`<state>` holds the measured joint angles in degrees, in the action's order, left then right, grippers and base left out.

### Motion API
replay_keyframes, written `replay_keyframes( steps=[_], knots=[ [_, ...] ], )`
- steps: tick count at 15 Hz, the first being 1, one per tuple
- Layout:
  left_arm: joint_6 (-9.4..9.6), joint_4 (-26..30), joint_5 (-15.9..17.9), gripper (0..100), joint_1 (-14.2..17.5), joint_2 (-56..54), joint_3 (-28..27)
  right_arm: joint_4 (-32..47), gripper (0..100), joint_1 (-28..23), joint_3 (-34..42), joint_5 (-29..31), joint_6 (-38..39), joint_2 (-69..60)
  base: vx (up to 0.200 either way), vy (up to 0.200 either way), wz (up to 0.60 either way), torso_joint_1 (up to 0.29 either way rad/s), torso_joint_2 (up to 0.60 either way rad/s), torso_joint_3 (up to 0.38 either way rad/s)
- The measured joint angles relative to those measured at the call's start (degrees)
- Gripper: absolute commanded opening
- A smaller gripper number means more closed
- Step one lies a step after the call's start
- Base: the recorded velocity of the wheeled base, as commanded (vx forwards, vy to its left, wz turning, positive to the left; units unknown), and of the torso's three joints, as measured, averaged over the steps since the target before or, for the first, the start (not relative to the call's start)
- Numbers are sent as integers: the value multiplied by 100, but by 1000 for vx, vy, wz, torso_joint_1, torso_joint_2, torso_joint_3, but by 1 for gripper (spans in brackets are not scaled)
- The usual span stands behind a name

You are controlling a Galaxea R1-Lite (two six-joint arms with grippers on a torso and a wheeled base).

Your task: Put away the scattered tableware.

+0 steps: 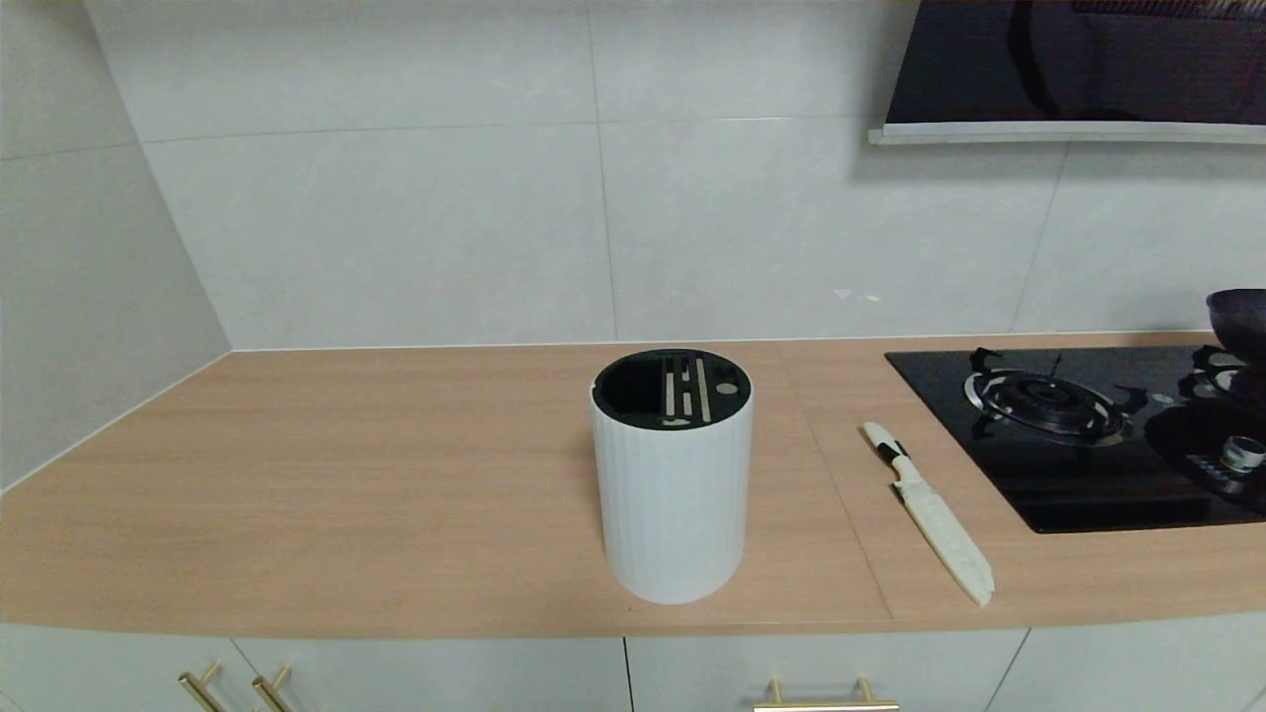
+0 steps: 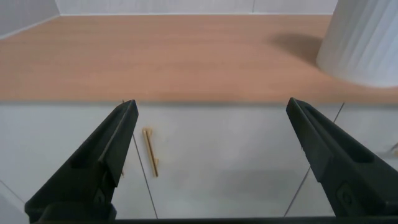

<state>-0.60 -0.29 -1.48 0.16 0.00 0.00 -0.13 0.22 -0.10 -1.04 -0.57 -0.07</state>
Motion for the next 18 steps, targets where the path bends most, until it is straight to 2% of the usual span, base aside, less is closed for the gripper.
replay_keyframes(
  steps=[10,18],
  knots=[
    [0,-2,0,100,2,0,-2,0,100,2,0,2,-2,0,0,0,0,253,-534,-283],
    [2,-2,0,100,5,0,0,2,100,2,0,0,6,0,0,0,0,16,-34,-13]
  ],
)
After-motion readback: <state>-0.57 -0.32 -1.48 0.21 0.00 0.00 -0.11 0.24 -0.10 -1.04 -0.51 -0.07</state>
